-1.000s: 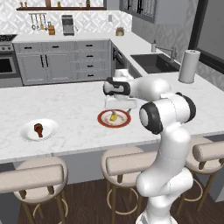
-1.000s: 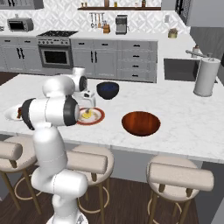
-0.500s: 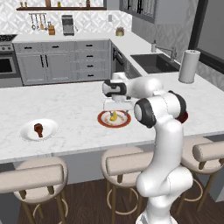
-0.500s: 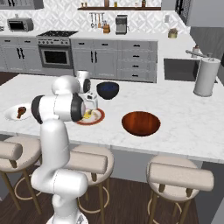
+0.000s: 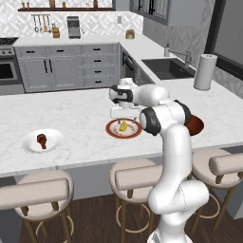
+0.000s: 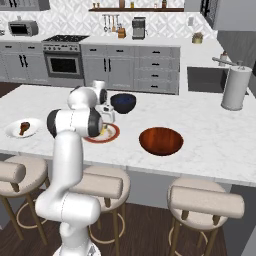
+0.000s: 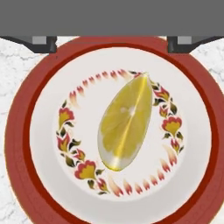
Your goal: Pick the chicken drumstick and lemon wedge from their plates and place them in the bowl. Then put the bowl in the fridge.
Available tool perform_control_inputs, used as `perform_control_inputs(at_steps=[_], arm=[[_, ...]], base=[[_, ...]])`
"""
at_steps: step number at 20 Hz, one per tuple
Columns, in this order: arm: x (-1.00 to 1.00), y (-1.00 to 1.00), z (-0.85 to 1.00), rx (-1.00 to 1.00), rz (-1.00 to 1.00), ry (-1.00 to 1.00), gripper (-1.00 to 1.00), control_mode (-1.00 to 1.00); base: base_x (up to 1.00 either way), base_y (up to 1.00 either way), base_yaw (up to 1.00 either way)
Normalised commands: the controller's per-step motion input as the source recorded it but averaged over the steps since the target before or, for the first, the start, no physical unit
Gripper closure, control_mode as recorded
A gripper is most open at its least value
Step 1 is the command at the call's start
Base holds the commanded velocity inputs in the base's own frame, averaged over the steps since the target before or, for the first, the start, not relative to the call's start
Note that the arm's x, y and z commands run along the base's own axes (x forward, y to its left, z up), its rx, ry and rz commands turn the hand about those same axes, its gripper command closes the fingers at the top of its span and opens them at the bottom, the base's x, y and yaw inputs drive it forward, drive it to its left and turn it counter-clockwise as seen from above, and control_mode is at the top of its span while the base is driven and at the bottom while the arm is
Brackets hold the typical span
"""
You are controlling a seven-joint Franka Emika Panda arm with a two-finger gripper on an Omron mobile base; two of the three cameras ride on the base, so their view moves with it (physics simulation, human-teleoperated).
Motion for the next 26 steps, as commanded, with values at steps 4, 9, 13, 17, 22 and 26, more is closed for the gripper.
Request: perform_control_inputs(at_steps=[4,9,13,17,22,26], arm=[[0.32,0.0,-0.32,0.0,0.0,0.0,-1.0,-1.0],[0.22,0.08,-0.32,0.0,0.0,0.0,-1.0,-1.0],[0.2,0.03,-0.28,0.0,0.0,0.0,-1.0,-1.0],[0.16,0.0,-0.22,0.0,0.0,0.0,-1.0,-1.0],[-0.2,0.01,-0.37,0.0,-0.01,0.01,1.0,-1.0],[-0.73,0.03,-0.51,0.0,-0.05,0.0,1.0,-1.0]], base=[[0.0,0.0,0.0],[0.0,0.0,0.0],[0.0,0.0,0.0],[0.0,0.0,0.0],[0.0,0.0,0.0],[0.0,0.0,0.0]])
